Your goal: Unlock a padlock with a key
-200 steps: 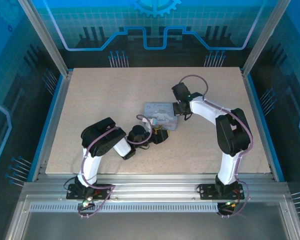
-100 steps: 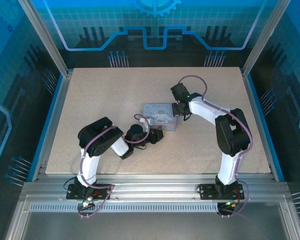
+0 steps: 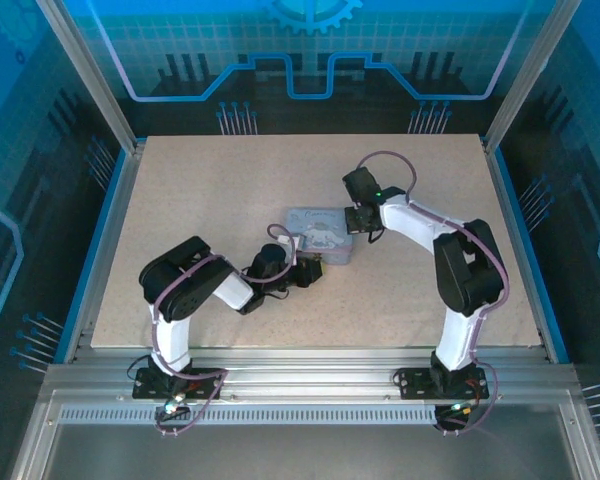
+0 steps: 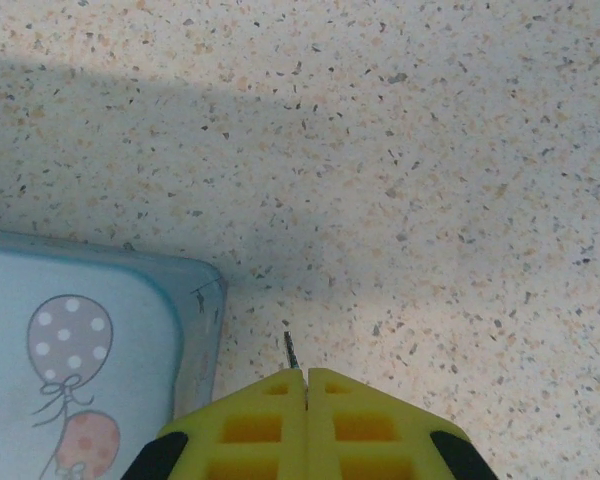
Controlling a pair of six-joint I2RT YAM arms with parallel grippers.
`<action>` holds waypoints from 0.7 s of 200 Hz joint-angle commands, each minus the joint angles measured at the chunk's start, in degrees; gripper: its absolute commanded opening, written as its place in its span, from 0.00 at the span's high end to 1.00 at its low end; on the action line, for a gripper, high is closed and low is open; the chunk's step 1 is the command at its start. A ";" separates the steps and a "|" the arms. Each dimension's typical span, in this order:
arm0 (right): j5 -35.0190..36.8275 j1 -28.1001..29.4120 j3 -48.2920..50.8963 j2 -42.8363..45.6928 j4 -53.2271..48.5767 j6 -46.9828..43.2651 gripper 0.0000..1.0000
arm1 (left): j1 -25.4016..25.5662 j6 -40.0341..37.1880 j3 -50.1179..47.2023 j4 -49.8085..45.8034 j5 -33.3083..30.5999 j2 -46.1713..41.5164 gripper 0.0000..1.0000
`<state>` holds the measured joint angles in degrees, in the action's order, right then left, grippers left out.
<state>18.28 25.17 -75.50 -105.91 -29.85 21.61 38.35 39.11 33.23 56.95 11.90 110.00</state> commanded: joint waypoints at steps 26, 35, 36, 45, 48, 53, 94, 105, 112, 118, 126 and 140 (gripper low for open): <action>-1.87 -0.80 4.54 8.78 1.05 -0.54 1.00 | -0.47 3.19 2.80 -15.79 0.29 -6.25 1.00; -2.81 -0.98 5.94 10.70 1.67 -0.48 1.00 | -0.46 3.72 3.52 -18.18 0.10 -6.97 1.00; -2.94 -0.99 6.09 10.89 1.74 -0.50 1.00 | -0.51 3.79 3.64 -18.45 0.12 -7.11 1.00; -4.46 -1.22 7.65 13.05 2.57 -0.35 1.00 | -0.51 4.23 4.38 -20.75 -0.23 -7.86 1.00; -5.02 -1.32 8.21 13.77 2.87 -0.35 1.00 | -0.47 4.46 4.57 -21.42 -0.34 -8.08 1.00; -5.89 -1.48 9.22 15.09 3.37 -0.29 1.00 | -0.47 4.70 4.92 -22.35 -0.46 -8.35 1.00; -14.99 -3.04 17.84 26.24 8.59 0.98 1.00 | -0.47 9.37 5.53 -23.04 -1.35 -8.83 1.00; -18.39 -3.66 20.08 28.79 10.29 1.59 1.00 | -0.47 10.96 5.70 -22.29 -1.49 -8.58 1.00; -20.39 -4.17 21.41 30.48 11.36 2.20 1.00 | -0.47 12.08 5.83 -21.74 -1.45 -8.41 1.00; -21.85 -4.48 22.42 31.78 12.12 2.88 1.00 | -0.47 12.85 5.95 -21.29 -1.48 -8.24 1.00; -23.65 -4.84 23.69 33.27 12.83 3.54 1.00 | -0.47 13.97 6.23 -20.36 -1.31 -7.99 1.00; -26.33 -5.12 26.32 35.69 14.43 4.36 1.00 | -0.41 15.51 6.95 -19.58 -1.10 -7.61 1.00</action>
<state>0.27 21.10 -52.99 -73.84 -20.29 23.53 38.35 50.15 38.00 35.81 11.40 102.48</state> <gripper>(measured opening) 0.058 0.129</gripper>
